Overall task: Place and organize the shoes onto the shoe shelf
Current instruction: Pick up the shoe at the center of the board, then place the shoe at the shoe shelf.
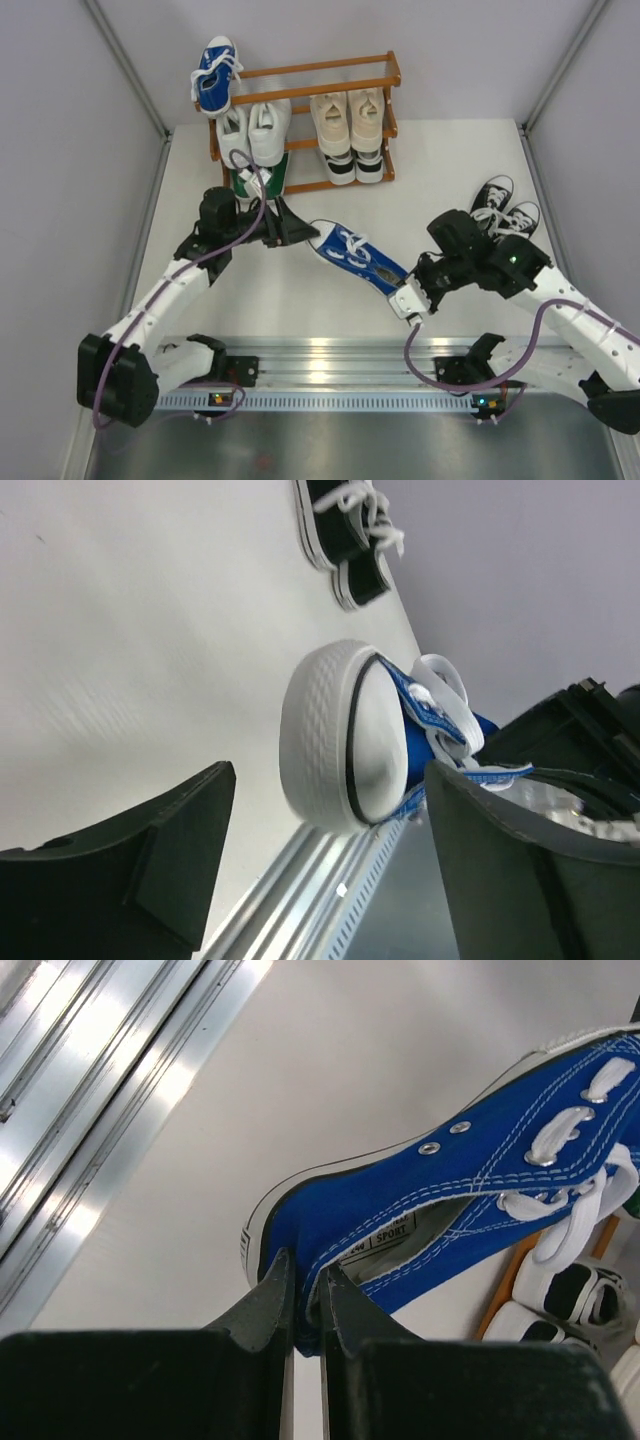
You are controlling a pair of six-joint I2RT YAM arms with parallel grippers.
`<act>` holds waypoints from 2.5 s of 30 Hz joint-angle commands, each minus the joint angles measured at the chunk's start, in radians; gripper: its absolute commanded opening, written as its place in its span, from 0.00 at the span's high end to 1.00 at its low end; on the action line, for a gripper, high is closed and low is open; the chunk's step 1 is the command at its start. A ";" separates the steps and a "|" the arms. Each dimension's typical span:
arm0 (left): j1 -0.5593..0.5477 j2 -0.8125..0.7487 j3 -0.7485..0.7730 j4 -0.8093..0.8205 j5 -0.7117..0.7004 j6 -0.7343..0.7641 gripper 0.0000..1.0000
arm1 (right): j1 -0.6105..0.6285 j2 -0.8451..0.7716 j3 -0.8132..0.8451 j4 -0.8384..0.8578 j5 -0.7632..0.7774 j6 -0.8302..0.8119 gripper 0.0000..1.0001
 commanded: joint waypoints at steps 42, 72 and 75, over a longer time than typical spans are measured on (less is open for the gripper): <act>0.010 -0.953 -0.081 -0.439 -0.902 0.507 0.02 | 0.001 1.235 1.491 0.778 0.452 0.315 1.00; 0.010 -0.952 -0.089 -0.436 -0.899 0.506 0.02 | -0.041 1.236 1.465 0.802 0.429 0.289 0.25; 0.011 -0.942 -0.089 -0.430 -0.890 0.507 0.02 | -0.033 1.200 1.449 0.767 0.414 0.298 0.16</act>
